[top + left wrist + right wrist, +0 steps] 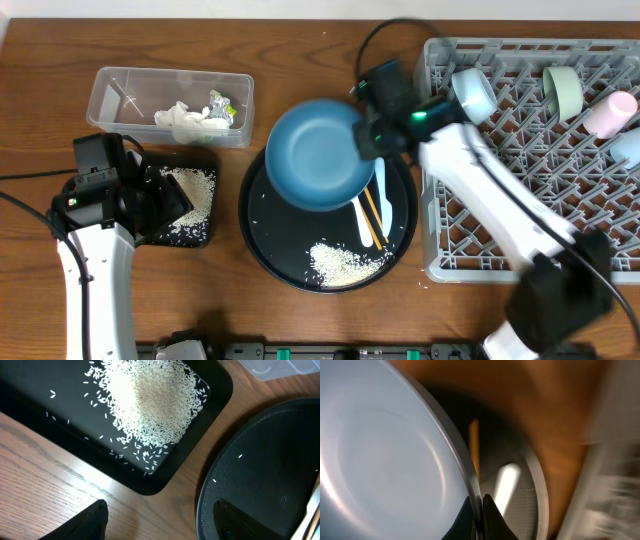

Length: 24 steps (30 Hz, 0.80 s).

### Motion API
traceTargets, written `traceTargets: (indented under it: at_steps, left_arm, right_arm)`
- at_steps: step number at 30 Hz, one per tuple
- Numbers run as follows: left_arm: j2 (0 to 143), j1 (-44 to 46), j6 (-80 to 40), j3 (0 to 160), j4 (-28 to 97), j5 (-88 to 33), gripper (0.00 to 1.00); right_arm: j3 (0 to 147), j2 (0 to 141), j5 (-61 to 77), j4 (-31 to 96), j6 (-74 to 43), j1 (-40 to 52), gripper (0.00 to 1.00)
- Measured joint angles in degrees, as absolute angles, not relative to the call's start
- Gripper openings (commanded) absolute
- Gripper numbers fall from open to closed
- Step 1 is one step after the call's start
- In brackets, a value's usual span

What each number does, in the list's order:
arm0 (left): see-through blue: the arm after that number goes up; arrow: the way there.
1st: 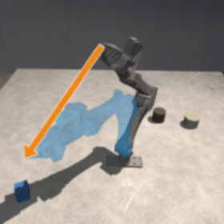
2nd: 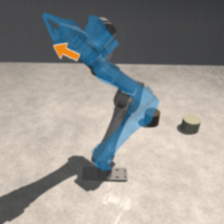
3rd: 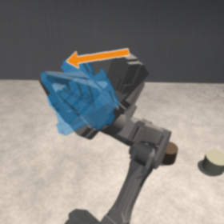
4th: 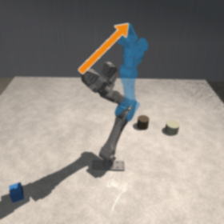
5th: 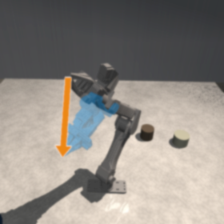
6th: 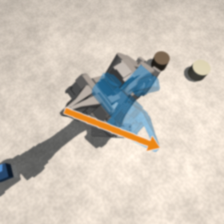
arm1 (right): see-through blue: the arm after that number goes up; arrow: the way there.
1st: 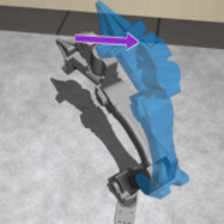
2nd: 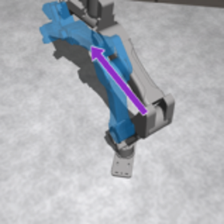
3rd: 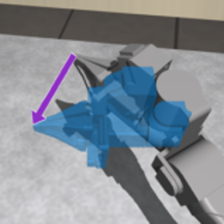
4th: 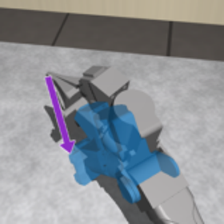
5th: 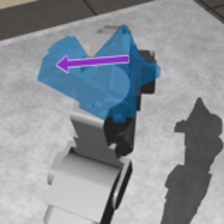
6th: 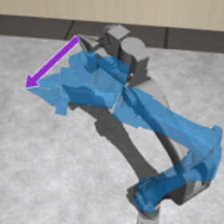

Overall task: Sort waste into correct bins and load items into the dishwasher rack
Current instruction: 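Carry the blue plate with right gripper into the rack's back right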

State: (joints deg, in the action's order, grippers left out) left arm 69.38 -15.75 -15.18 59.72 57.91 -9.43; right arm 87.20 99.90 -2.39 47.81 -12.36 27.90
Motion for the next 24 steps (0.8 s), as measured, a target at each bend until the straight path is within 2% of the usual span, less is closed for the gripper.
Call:
traceTargets:
  at_steps: [10,17,24]
  left_arm:
    - [69.38,-15.75,-15.18,59.72,57.93,-9.45,0.69]
    - [69.38,-15.75,-15.18,59.7,57.93,-9.45,0.69]
    - [69.38,-15.75,-15.18,59.7,57.93,-9.69,0.69]
  right_arm:
    - [87.79,85.67,-21.54,50.41,-9.28,13.67,0.01]
    - [87.81,85.43,-42.09,49.41,-4.64,3.79,0.01]
    - [87.81,86.98,-50.22,46.44,0.93,-1.45,0.01]
